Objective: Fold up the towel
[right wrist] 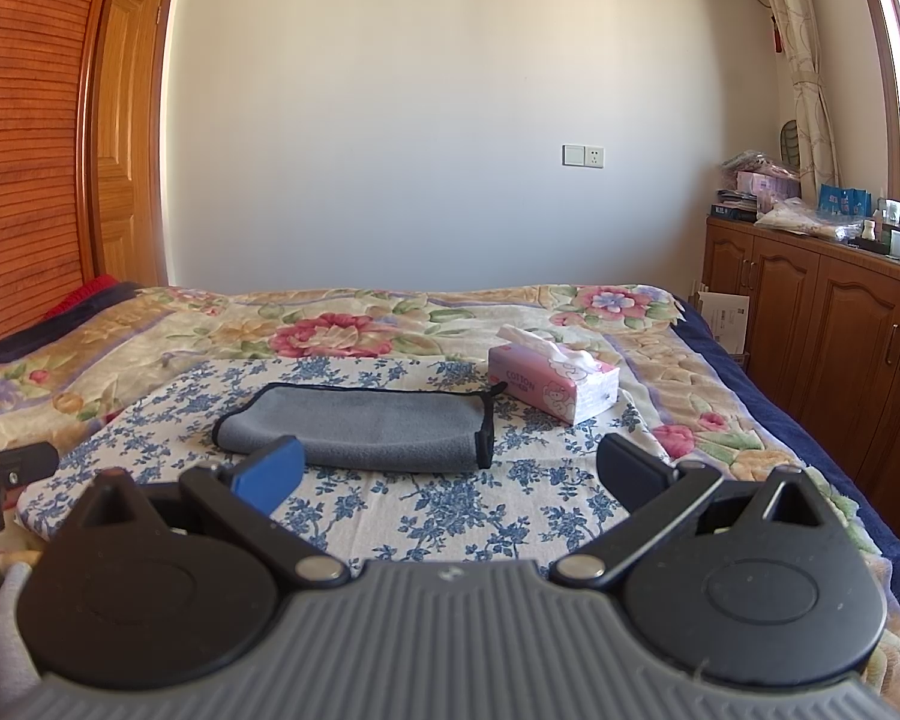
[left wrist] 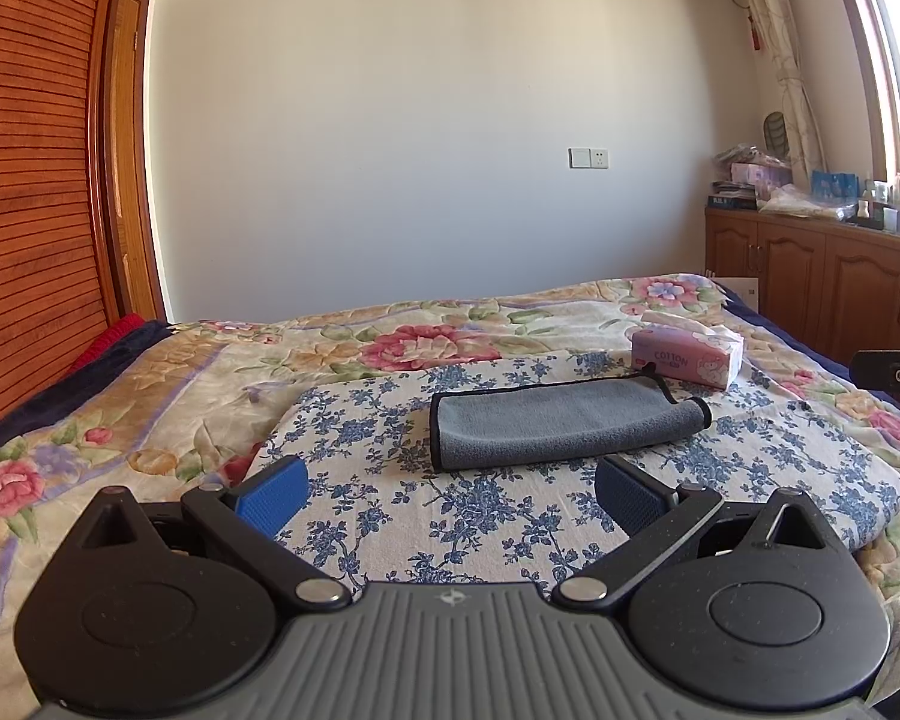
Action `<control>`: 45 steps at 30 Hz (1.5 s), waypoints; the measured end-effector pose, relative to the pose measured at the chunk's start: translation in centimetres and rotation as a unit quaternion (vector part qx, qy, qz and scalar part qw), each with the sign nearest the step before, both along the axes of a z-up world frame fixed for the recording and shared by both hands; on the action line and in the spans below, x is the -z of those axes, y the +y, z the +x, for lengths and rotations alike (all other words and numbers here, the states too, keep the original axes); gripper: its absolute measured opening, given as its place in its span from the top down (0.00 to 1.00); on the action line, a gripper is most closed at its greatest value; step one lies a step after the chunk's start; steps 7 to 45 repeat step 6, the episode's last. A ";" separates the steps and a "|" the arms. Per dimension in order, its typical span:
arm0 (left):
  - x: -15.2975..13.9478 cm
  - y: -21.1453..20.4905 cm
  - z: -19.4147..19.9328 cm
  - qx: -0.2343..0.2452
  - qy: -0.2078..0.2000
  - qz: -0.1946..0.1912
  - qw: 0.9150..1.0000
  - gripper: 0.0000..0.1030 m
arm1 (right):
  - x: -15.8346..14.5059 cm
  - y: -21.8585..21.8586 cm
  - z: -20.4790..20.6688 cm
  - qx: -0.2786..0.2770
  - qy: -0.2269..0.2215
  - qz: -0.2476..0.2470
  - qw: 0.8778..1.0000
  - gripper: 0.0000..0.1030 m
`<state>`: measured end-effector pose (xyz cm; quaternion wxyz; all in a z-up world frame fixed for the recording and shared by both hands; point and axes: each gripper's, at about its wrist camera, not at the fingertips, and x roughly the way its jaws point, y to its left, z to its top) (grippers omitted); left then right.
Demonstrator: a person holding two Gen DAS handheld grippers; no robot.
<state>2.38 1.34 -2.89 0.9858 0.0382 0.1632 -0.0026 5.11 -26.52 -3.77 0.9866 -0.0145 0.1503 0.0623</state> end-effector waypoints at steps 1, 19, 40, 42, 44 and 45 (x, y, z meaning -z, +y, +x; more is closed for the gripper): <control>0.0 0.0 0.0 0.000 0.000 0.000 1.000 0.00 | 0.0 0.0 0.0 0.000 0.000 0.000 1.000 0.00; 0.1 0.0 -0.1 0.001 0.000 0.001 1.000 0.00 | -0.1 0.0 0.1 0.000 0.000 0.000 1.000 0.00; 0.1 0.0 -0.1 0.001 0.000 0.001 1.000 0.00 | -0.1 0.0 0.1 0.000 0.000 0.000 1.000 0.00; 0.1 0.0 -0.1 0.001 0.000 0.001 1.000 0.00 | -0.1 0.0 0.1 0.000 0.000 0.000 1.000 0.00; 0.1 0.0 -0.1 0.001 0.000 0.001 1.000 0.00 | -0.1 0.0 0.1 0.000 0.000 0.000 1.000 0.00; 0.1 0.0 -0.1 0.001 0.000 0.001 1.000 0.00 | -0.1 0.0 0.1 0.000 0.000 0.000 1.000 0.00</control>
